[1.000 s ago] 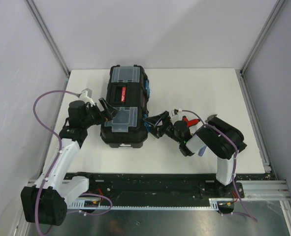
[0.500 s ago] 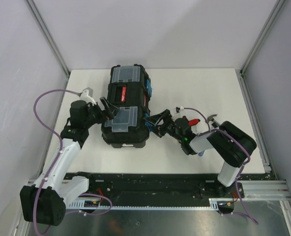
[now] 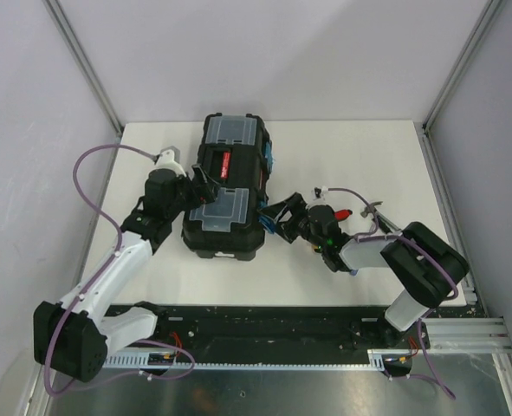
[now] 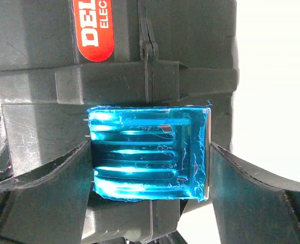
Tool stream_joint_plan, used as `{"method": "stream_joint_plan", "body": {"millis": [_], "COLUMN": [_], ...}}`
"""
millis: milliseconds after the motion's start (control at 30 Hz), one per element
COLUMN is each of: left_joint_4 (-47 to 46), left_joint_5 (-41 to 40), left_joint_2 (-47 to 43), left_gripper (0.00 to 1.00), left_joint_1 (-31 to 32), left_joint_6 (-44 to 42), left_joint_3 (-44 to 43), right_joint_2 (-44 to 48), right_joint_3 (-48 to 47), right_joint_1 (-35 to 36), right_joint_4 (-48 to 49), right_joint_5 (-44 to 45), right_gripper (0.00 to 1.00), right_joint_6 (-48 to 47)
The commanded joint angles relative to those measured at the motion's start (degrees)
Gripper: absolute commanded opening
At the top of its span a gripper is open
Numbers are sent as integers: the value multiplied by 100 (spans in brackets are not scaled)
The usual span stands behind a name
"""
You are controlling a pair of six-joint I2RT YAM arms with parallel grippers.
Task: Pack the tool kit
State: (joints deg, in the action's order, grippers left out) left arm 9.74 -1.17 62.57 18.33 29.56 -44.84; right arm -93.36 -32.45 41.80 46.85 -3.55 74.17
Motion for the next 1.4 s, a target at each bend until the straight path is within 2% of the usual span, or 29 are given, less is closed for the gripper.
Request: {"method": "stream_joint_plan", "body": {"millis": [0, 100, 167, 467, 600, 833, 1100, 1167, 1300, 1367], "left_joint_4": [2277, 2338, 2364, 2530, 2554, 2578, 2587, 2588, 2587, 2584], "left_joint_5": [85, -90, -174, -354, -360, -367, -406, -405, -383, -353], "left_joint_2": [1183, 1293, 1251, 989, 909, 804, 832, 831, 802, 784], "left_gripper": [89, 89, 89, 92, 95, 96, 97, 97, 97, 97], "left_joint_1": [625, 689, 698, 699, 700, 699, 690, 690, 690, 696], "left_joint_6": [-368, -282, -255, -292, -291, -294, -321, -326, -345, -354], "left_joint_3": [570, 550, 508, 126, -41, -242, -351, -385, -421, -427], "right_joint_2": [294, 391, 519, 1374, 1721, 2219, 2877, 2925, 2762, 2577], "right_joint_3": [-262, -262, -262, -280, -288, -289, -289, -289, -289, -289], "right_joint_1": [268, 243, 226, 68, 38, -55, -177, -182, -181, -135], "right_joint_4": [-366, -522, -643, -1214, -1702, -2756, -3889, -3959, -3614, -3224], "right_joint_5": [-616, -587, -524, -206, -39, 302, 872, 935, 695, 486], "right_gripper": [1, 3, 9, 71, 87, 98, 99, 97, 87, 89], "right_joint_6": [-471, -527, -615, -931, -1042, -1237, -1483, -1561, -1715, -1878]}}
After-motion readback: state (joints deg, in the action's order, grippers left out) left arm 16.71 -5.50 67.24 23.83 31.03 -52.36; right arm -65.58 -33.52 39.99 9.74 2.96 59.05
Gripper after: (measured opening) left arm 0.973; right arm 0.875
